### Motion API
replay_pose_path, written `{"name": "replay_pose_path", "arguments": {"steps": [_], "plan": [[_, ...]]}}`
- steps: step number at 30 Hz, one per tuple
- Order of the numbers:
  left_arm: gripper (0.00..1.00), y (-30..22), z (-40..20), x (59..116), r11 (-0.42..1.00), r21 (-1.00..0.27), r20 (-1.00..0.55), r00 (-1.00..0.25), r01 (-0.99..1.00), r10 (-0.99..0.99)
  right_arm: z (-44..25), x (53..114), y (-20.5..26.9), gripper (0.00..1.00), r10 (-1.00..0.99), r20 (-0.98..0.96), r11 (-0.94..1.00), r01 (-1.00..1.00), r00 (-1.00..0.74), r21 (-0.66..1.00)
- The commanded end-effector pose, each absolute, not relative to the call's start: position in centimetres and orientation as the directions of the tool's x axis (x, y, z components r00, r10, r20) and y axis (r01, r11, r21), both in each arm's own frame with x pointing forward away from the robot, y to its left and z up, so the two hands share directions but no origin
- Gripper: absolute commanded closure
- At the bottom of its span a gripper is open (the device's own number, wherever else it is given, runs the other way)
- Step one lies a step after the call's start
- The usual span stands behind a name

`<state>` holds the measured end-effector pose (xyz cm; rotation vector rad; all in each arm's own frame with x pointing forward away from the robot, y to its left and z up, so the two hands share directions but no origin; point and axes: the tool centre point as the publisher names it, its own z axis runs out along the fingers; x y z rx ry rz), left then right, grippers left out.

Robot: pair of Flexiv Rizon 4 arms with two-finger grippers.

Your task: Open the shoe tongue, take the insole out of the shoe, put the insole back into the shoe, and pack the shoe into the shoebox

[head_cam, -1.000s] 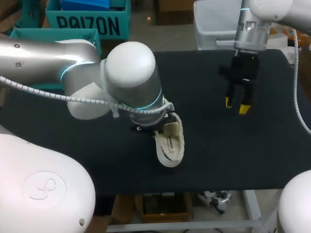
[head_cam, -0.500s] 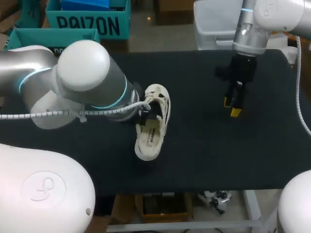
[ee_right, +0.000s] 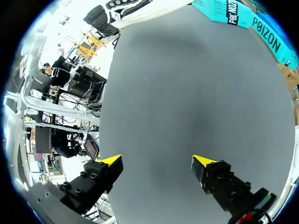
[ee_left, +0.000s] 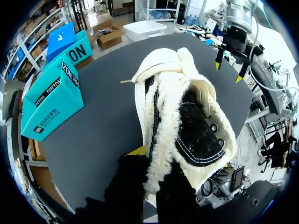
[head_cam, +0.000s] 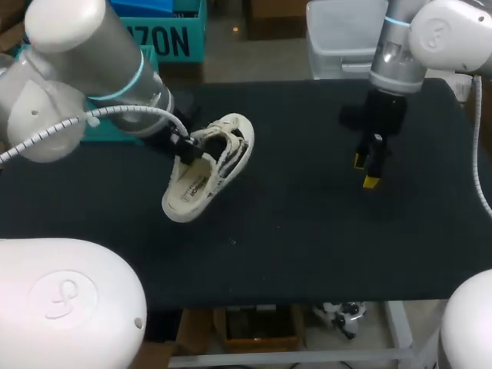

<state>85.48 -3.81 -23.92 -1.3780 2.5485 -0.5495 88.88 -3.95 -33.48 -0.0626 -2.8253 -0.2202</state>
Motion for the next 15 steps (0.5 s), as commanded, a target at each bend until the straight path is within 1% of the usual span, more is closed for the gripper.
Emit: {"name": "replay_pose_path", "arguments": {"steps": [1,6,11,15], "plan": [[1.0,-2.0,-20.2,86.0,0.578,-0.384,0.102,-0.655,-0.72,-0.748,-33.6,88.5,-4.0,0.0,0.027,0.263,0.987,0.067,-0.965,0.147],[1.0,0.3,-17.9,87.9,0.705,-0.379,0.042,-0.772,-0.6,-0.635,-33.6,88.5,-4.0,0.0,0.027,0.263,0.987,0.067,-0.965,0.147],[1.0,3.6,-15.4,89.6,0.78,-0.383,0.013,-0.847,-0.494,-0.531,-33.6,88.5,-4.0,0.0,0.027,0.263,0.987,0.067,-0.965,0.147],[1.0,6.4,-13.9,92.2,0.809,-0.384,0.0,-0.876,-0.445,-0.482,-33.6,88.5,-4.0,0.0,0.027,0.263,0.987,0.067,-0.965,0.147]]}}
